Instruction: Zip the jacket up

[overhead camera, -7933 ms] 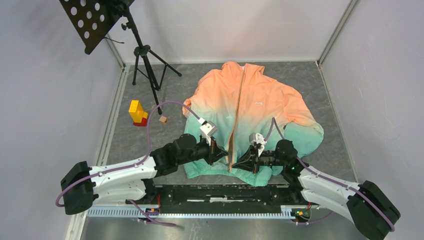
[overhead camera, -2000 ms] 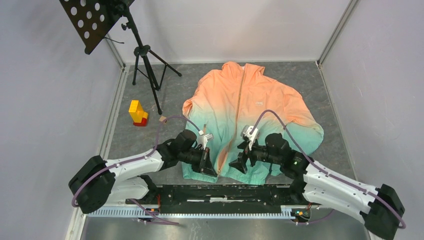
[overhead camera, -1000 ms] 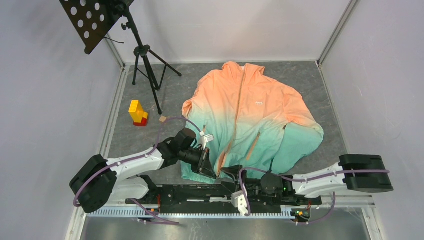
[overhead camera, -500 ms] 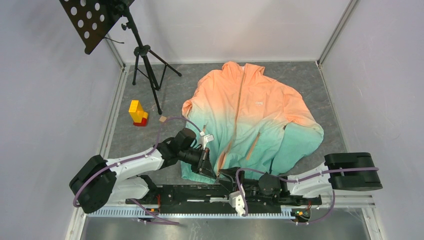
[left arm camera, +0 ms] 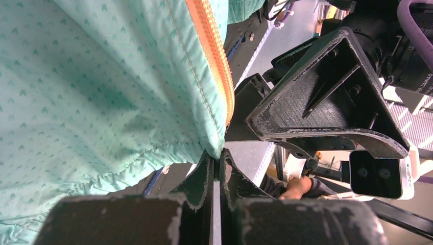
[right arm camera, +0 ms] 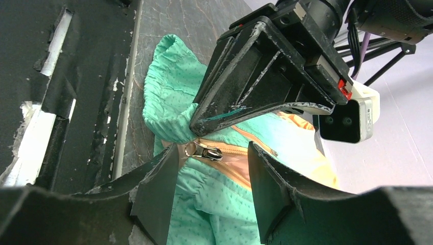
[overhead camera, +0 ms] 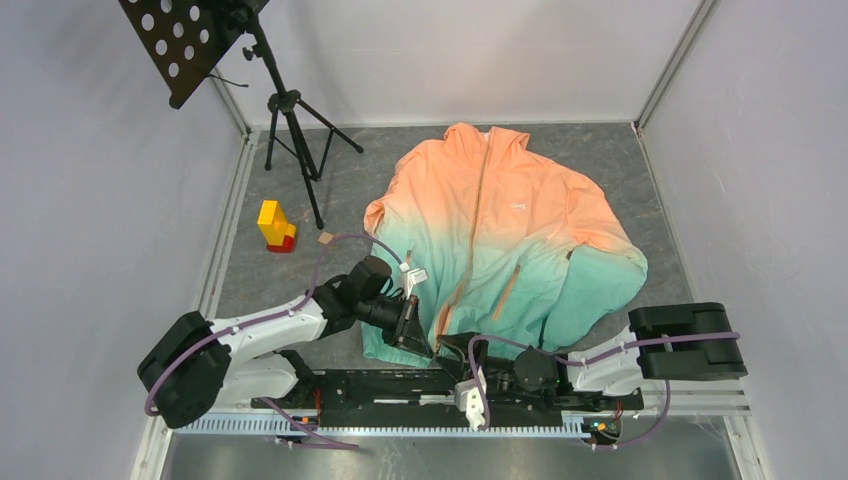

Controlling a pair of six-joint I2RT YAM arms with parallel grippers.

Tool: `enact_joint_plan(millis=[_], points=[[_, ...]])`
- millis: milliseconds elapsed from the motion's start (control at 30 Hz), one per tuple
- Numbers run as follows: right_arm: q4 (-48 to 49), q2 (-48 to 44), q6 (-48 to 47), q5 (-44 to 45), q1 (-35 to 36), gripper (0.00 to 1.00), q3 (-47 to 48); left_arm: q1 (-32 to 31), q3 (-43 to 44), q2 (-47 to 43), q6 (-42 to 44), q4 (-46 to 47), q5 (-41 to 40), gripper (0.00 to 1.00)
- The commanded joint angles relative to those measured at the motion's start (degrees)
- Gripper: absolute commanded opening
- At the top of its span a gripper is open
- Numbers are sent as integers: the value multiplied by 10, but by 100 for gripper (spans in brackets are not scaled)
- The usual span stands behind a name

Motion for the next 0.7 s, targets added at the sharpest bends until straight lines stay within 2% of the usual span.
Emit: enact_joint_plan(millis=[0,300,667], points=[[52,4,3,18,4,58,6,2,11,-10,-13,12,21,2],[67,-3,18,7,4,53,-9,2,12,-4,-12,12,22,2],[69,-23,26,17,4,51,-23,2,13,2,-12,12,22,2]])
